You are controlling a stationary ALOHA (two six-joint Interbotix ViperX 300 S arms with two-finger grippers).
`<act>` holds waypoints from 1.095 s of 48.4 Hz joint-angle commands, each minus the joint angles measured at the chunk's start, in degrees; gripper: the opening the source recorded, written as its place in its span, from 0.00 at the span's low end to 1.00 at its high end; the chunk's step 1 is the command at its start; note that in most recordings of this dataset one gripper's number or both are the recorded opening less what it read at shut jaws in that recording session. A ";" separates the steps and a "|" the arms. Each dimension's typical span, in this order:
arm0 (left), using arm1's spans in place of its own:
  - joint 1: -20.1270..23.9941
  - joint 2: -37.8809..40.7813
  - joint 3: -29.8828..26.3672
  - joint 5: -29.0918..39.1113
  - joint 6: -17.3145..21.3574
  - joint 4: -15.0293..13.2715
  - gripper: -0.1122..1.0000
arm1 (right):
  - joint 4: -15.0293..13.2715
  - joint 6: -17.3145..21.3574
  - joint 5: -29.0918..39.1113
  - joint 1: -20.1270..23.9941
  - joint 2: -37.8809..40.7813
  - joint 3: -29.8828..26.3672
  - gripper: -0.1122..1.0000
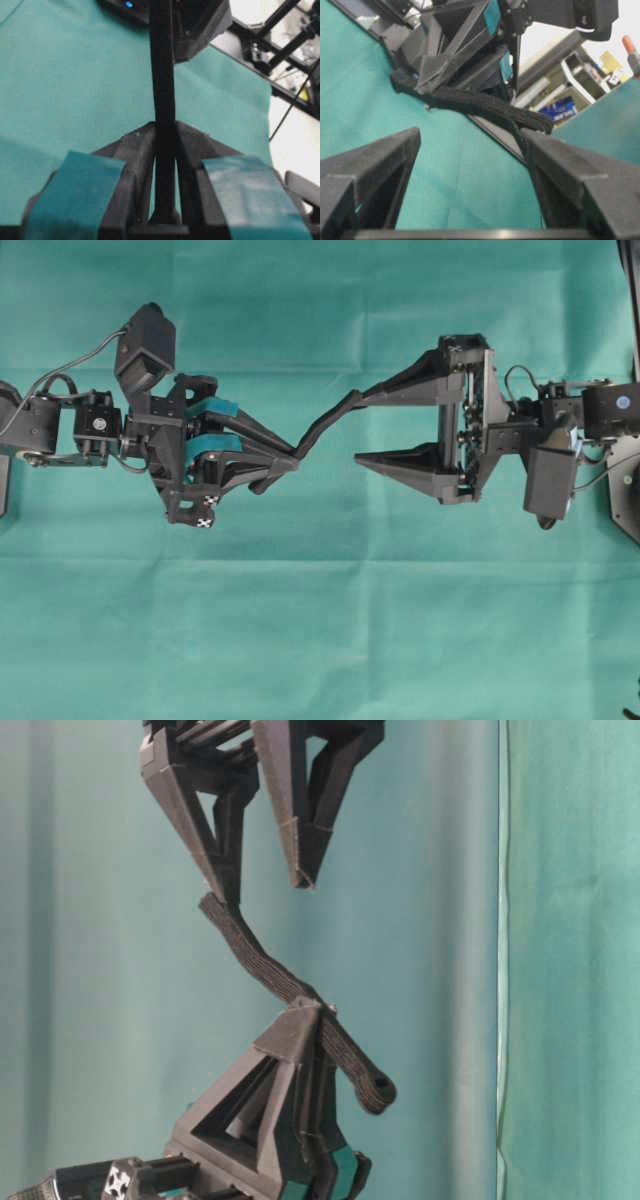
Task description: Peel off the Velcro with your right arm.
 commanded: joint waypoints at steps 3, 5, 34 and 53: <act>-0.26 -0.53 -0.62 -0.53 0.09 -0.09 0.19 | 0.18 0.09 -1.05 -0.09 -0.35 -1.41 0.53; -0.18 -0.53 -0.62 -0.53 0.09 -0.09 0.19 | 0.18 0.09 -1.05 -0.18 -0.35 -1.49 0.53; -0.26 -0.53 -0.62 -0.53 0.09 -0.09 0.19 | 0.18 0.09 -1.41 -0.35 -0.35 -1.58 0.44; -0.35 -0.26 -0.62 -0.53 0.09 -0.09 0.19 | 0.18 0.09 -1.41 -0.88 -0.35 -1.67 0.02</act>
